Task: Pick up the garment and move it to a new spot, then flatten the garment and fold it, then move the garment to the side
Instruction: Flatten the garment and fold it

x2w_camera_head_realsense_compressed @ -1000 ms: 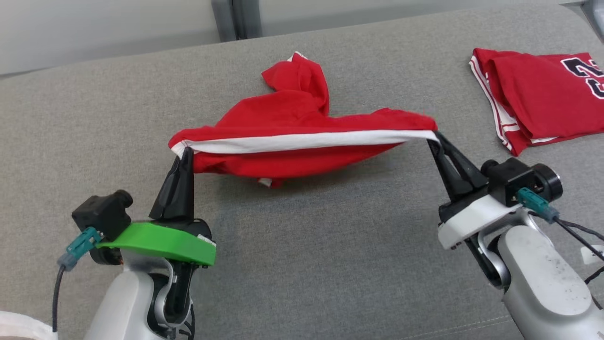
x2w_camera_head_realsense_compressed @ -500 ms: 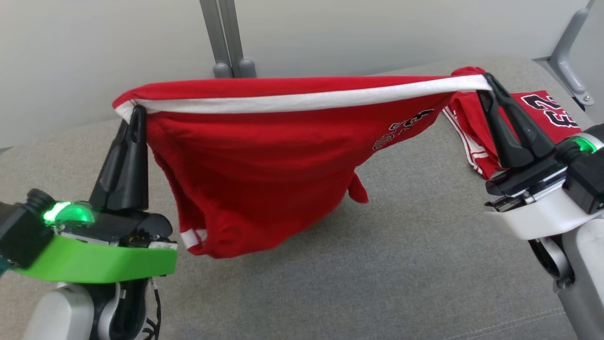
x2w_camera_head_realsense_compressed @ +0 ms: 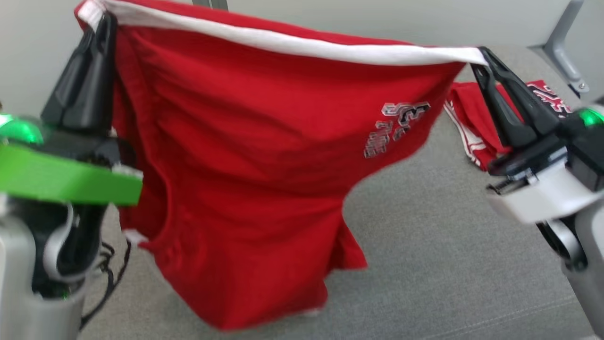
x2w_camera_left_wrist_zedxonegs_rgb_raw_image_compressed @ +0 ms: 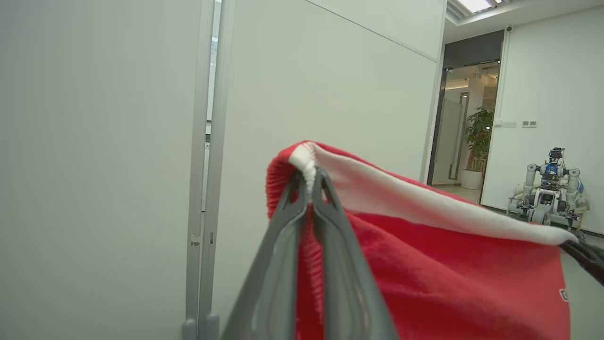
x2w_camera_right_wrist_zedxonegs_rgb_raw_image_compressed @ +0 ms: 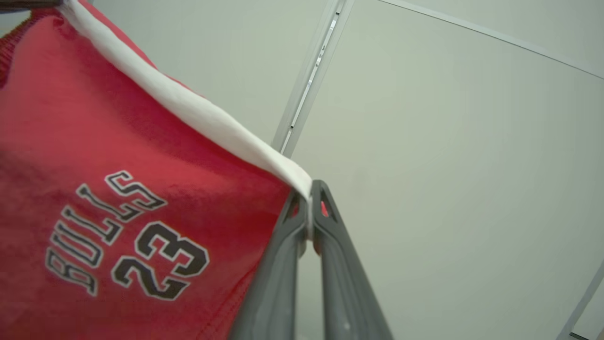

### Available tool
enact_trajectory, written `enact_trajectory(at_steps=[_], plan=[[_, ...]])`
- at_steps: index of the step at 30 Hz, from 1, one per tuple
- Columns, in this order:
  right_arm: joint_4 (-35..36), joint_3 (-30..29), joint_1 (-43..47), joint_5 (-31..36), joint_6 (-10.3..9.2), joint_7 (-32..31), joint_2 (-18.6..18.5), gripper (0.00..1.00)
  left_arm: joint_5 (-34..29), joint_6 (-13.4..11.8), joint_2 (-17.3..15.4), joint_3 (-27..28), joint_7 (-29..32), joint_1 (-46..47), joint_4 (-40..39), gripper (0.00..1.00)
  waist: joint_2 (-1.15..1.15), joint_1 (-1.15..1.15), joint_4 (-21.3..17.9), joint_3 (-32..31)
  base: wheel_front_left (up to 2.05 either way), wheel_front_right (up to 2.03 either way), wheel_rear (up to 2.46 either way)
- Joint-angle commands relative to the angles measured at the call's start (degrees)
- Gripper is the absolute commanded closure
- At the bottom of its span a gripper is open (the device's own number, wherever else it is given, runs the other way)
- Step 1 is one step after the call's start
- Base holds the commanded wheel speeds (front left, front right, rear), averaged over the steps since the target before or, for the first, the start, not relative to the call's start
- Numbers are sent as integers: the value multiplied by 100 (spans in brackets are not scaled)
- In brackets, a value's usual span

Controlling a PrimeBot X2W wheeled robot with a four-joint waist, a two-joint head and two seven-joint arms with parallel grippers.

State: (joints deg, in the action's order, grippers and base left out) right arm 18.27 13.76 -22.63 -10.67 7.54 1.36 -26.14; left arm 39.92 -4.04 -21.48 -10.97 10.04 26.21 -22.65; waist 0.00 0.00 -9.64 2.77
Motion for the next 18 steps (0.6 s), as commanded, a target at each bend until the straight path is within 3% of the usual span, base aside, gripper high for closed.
enact_trajectory(at_steps=[1,7,12,15,18], plan=[[-220,111,-323,-110,-11,20,15,100,29,65,-65,-1,50,313,246,100,0,0,-1,440,0,0,0],[-1824,561,-2272,-175,-11,313,384,100,-340,347,-222,-106,120,2032,1768,100,0,0,-131,1212,0,0,0],[-3580,310,-3973,361,-11,922,1259,100,-901,483,-264,-154,-388,3696,3255,100,0,0,-381,1750,0,0,0],[-4340,81,-4509,688,-11,1180,1826,100,-1150,490,-162,-195,-884,4317,4014,100,0,0,-473,2063,0,0,0],[-4916,125,-4696,828,-11,1334,2142,100,-1277,554,-56,-251,-1343,4550,4731,100,0,0,-513,2408,0,0,0]])
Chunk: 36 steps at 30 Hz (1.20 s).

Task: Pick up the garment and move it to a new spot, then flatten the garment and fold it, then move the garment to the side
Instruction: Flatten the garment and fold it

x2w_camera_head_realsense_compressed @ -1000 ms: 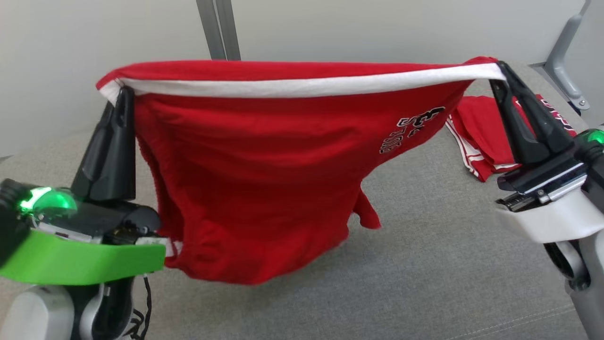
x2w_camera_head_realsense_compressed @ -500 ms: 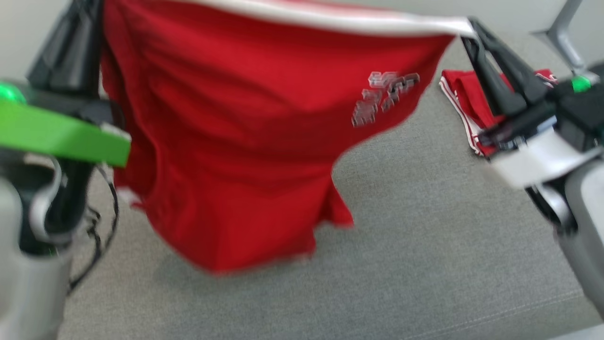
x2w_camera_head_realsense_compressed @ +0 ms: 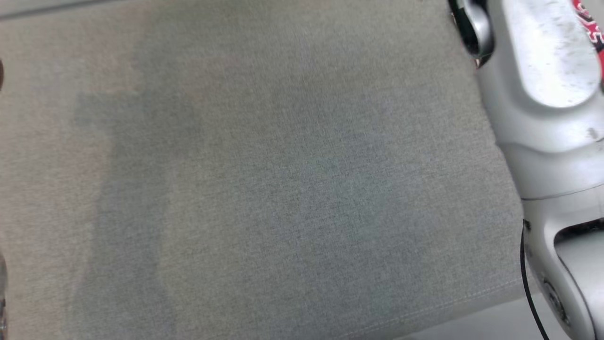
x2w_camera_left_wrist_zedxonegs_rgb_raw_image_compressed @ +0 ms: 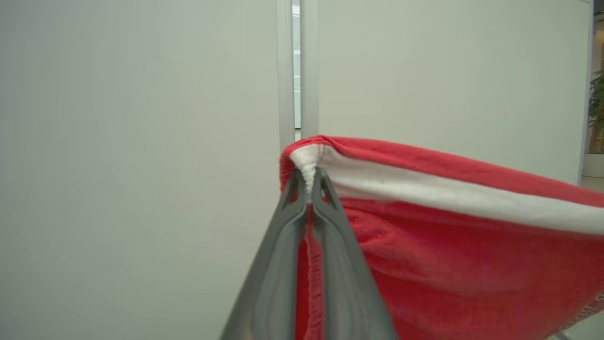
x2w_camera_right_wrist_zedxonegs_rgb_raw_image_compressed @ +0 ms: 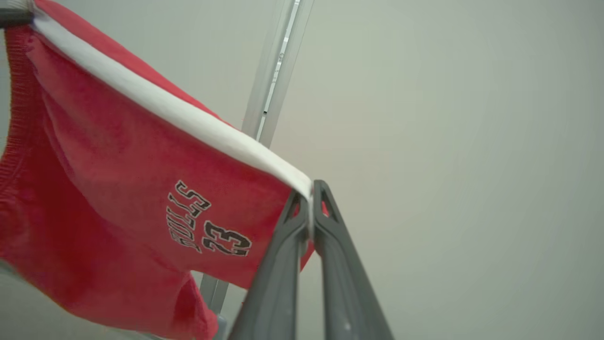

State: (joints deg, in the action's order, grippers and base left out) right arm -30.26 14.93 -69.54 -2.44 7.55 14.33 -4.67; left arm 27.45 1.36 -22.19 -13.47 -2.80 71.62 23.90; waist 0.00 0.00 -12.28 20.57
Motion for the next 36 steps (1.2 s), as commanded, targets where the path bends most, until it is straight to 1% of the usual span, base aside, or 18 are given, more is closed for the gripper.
enact_trajectory(at_steps=[1,3,7,10,12,16,21,25,31,36], plan=[[-209,83,21,-7,-13,57,66,100,12,36,71,25,-209,13,288,100,0,0,-246,755,0,0,0],[-429,239,169,-34,-12,88,129,100,123,93,146,78,-441,-152,692,100,0,0,-226,955,0,0,0],[-325,428,592,-201,-12,87,170,100,318,296,268,103,-871,-519,1238,100,0,0,-135,1254,0,0,0],[-81,416,942,-277,-12,88,167,100,510,432,335,224,-1104,-814,1311,100,0,0,-66,1322,0,0,0],[154,323,1196,-284,-13,88,169,100,580,518,331,250,-1193,-1071,1160,100,0,0,-17,1299,0,0,0],[805,52,1779,-289,-13,88,70,100,769,584,390,494,-1239,-1680,394,100,0,0,115,1135,0,0,0],[1664,-163,2820,-423,-13,85,-200,100,903,603,603,842,-1238,-3071,-899,100,0,0,286,708,0,0,0],[2182,-323,3668,-533,-17,85,-340,100,852,604,824,1066,-1240,-4213,-1641,100,0,0,337,279,0,0,0],[2844,-600,4889,-556,-19,86,-360,100,695,595,1360,1202,-1242,-5705,-2319,100,0,0,409,-401,0,0,0],[3310,-731,5805,-501,-19,86,-425,100,582,597,1663,1185,-1243,-6626,-2687,100,0,0,398,-831,0,0,0]])
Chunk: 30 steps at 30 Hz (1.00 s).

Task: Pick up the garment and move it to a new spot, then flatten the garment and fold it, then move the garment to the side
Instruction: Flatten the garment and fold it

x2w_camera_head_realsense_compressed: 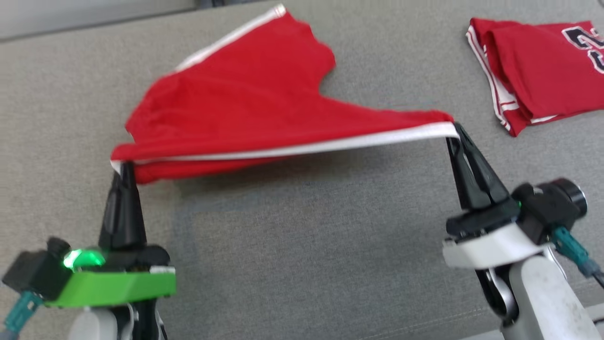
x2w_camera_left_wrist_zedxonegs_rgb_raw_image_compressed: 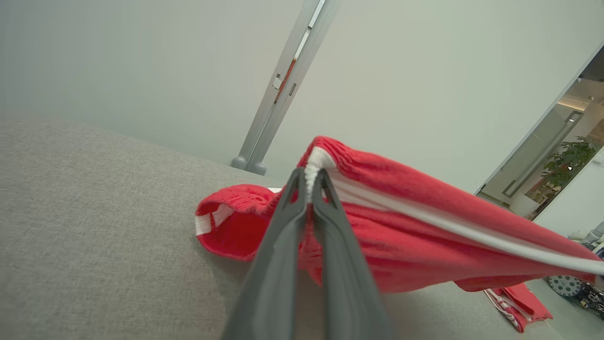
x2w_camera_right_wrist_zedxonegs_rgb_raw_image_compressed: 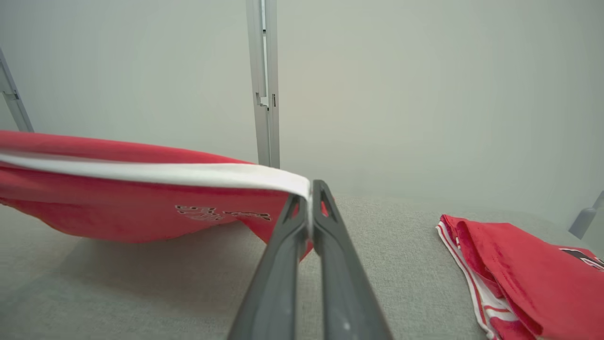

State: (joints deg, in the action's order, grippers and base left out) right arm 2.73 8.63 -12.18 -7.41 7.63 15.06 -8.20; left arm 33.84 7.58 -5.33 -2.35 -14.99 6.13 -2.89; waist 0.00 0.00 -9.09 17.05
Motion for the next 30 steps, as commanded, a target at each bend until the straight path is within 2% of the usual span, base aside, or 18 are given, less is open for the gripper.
enact_trajectory(at_steps=[1,11,17,21,30], plan=[[101,-117,261,31,-26,13,-107,100,-79,-25,3,30,-24,-261,-71,100,0,0,67,-562,0,0,0],[1100,-322,1561,338,-27,-280,-441,100,-288,-24,157,-105,-27,-1640,-942,100,0,0,-7,-812,0,0,0],[1395,-478,1943,434,-26,-522,-471,100,-143,-59,205,-481,-24,-2162,-1074,100,0,0,144,-778,0,0,0],[1055,-424,1734,347,-26,-539,-537,100,117,-147,218,-670,78,-2112,-858,100,0,0,289,-756,0,0,0],[-525,-23,441,57,-27,-392,-1011,100,868,-465,222,-905,389,-1172,200,100,0,0,740,-612,0,0,0]])
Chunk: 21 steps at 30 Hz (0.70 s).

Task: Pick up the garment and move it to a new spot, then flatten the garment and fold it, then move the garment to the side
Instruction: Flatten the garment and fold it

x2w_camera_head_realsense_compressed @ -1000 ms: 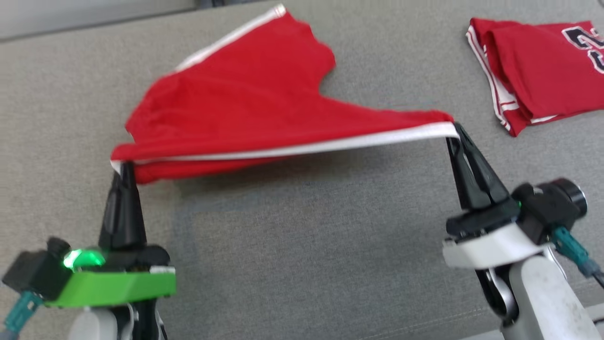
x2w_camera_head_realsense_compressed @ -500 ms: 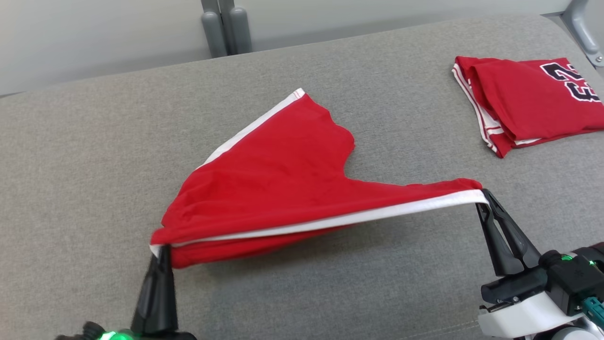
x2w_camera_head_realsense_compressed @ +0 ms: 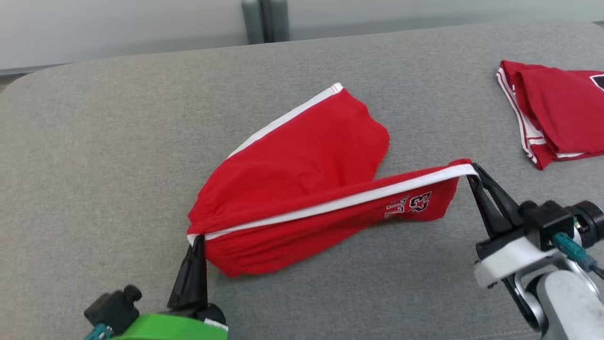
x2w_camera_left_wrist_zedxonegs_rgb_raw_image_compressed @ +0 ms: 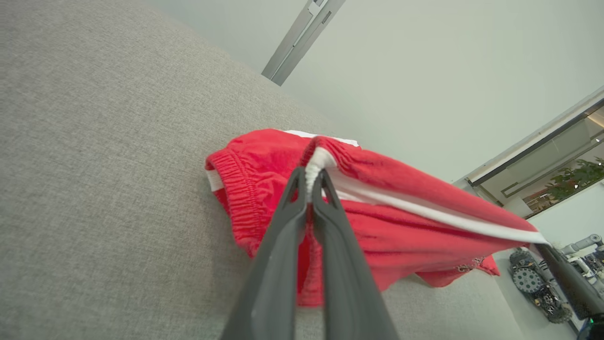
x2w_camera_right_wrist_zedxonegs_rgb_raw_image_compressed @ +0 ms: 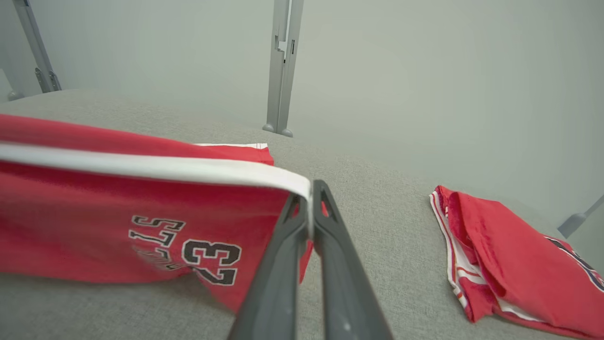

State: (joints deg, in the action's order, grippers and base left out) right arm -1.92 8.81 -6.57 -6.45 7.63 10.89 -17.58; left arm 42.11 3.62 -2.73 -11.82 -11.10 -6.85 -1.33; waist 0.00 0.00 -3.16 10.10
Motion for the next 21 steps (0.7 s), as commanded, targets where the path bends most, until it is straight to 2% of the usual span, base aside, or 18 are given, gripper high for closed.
enact_trajectory(at_steps=[1,3,8,14,21], plan=[[-229,45,-292,-60,-26,28,-127,100,77,-131,-37,21,43,263,170,100,0,0,195,102,0,0,0],[-600,249,-692,-139,-27,29,-216,100,95,-377,-41,10,153,586,495,100,0,0,311,155,0,0,0],[-1544,848,-1765,-307,-26,32,-447,100,89,-688,-41,-122,311,1423,1116,100,0,0,606,371,0,0,0],[-2698,1584,-2998,-617,-25,-13,-565,100,262,-917,-39,-297,413,2163,1620,100,0,0,936,667,0,0,0],[-3825,2529,-4057,-1149,-20,4,-650,100,661,-1109,-33,-799,369,2664,1930,100,0,0,1293,949,0,0,0]])
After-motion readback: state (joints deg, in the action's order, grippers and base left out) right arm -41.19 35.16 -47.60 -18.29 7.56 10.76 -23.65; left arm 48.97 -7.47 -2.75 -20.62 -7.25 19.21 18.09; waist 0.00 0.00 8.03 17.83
